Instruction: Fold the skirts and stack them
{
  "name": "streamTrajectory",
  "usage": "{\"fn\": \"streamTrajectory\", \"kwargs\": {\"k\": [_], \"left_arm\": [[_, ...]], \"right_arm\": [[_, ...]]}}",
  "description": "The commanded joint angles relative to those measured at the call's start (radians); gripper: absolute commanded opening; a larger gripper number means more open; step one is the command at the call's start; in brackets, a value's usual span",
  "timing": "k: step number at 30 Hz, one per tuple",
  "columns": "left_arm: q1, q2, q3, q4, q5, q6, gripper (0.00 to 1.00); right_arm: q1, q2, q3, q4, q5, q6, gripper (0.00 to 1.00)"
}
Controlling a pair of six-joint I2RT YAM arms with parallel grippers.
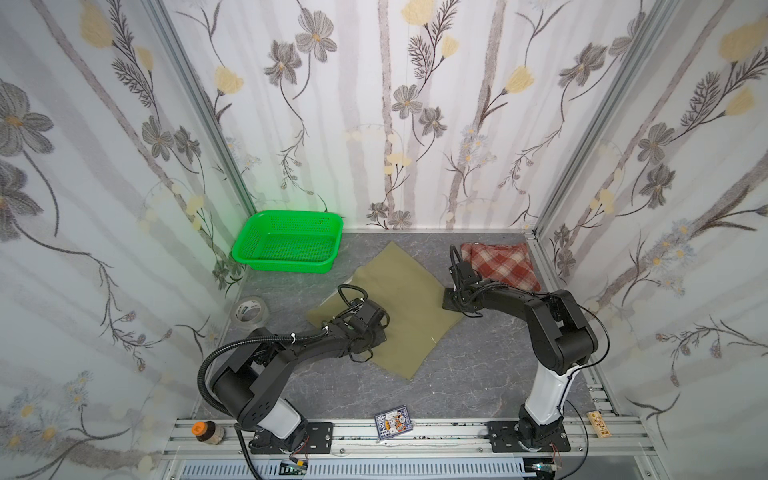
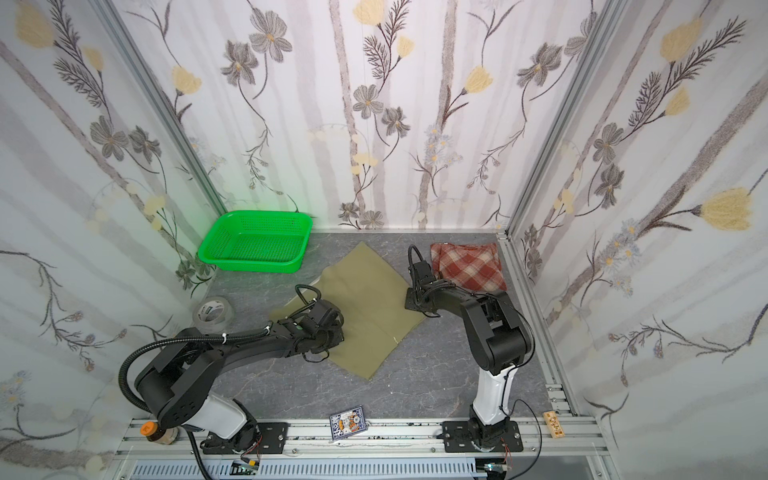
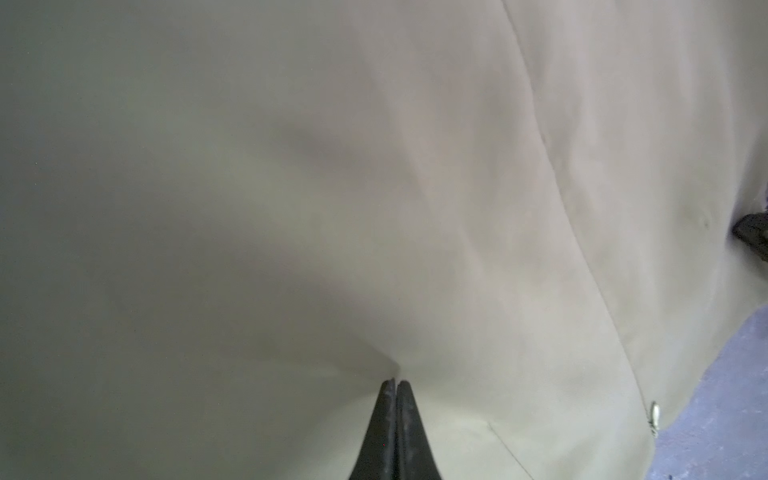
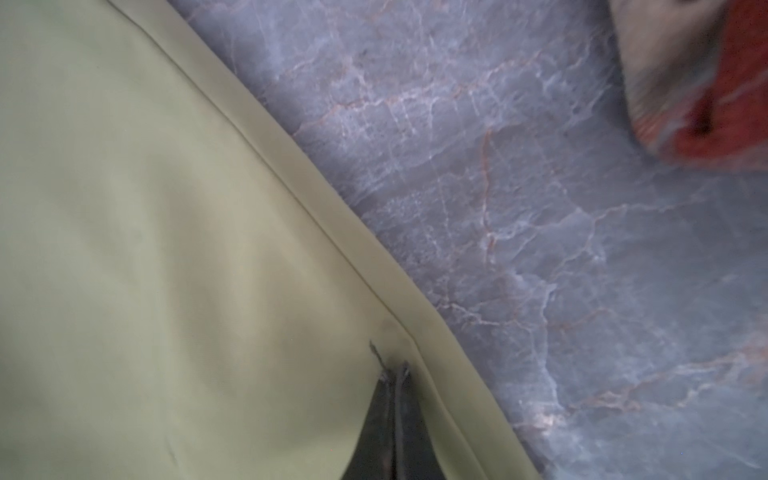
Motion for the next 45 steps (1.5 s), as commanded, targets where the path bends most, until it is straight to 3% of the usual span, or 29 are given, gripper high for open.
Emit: {"fn": "streamTrajectory", "kwargs": {"k": [1,5,8,11,15,18,23,28,30,32,34,38,40,44,45], "left_arm": [[0.011,-0.057,-0.004,-0.005,-0.029,-0.028,0.07],[0.092,-0.16,-0.038,-0.007,-0.024,-0.013,0.17],[0.19,-0.232,-0.079,-0.012,-0.022,0.009,0.48],[0.316,-0.287,-0.107,-0.016,-0.014,0.051,0.64],[0.462,-0.263,-0.077,-0.014,-0.011,0.118,0.66],[0.522,-0.189,-0.03,-0.011,-0.059,0.159,0.62],[0.573,-0.144,-0.001,-0.016,-0.019,0.203,0.58],[0.617,-0.211,-0.087,-0.021,0.009,0.213,0.42],[0.632,-0.222,-0.109,-0.026,0.036,0.224,0.36],[0.638,-0.218,-0.115,-0.04,0.048,0.233,0.37],[0.644,-0.209,-0.121,-0.046,0.043,0.24,0.47],[0.653,-0.182,-0.12,-0.047,0.054,0.249,0.47],[0.652,-0.173,-0.115,-0.046,0.062,0.255,0.38],[0.653,-0.186,-0.123,-0.048,0.057,0.27,0.0],[0.655,-0.187,-0.126,-0.05,0.053,0.274,0.0]], "right_arm": [[0.005,-0.059,-0.002,0.007,-0.009,-0.056,0.0],[0.054,-0.222,-0.072,0.002,0.006,-0.083,0.0],[0.124,-0.315,-0.118,-0.002,-0.01,-0.105,0.04],[0.213,-0.351,-0.153,0.007,-0.048,-0.113,0.12],[0.308,-0.337,-0.185,0.042,-0.066,-0.105,0.21],[0.352,-0.294,-0.181,0.062,-0.081,-0.083,0.22],[0.448,-0.288,-0.187,0.038,-0.098,-0.07,0.24],[0.521,-0.34,-0.224,0.004,-0.094,-0.058,0.25],[0.558,-0.356,-0.232,-0.007,-0.097,-0.066,0.35],[0.583,-0.353,-0.232,-0.02,-0.114,-0.076,0.39],[0.608,-0.343,-0.228,-0.031,-0.131,-0.083,0.43],[0.654,-0.313,-0.209,-0.063,-0.138,-0.107,0.47],[0.668,-0.305,-0.208,-0.067,-0.131,-0.103,0.47],[0.675,-0.297,-0.204,-0.065,-0.132,-0.09,0.46],[0.676,-0.297,-0.204,-0.059,-0.137,-0.085,0.46]]}}
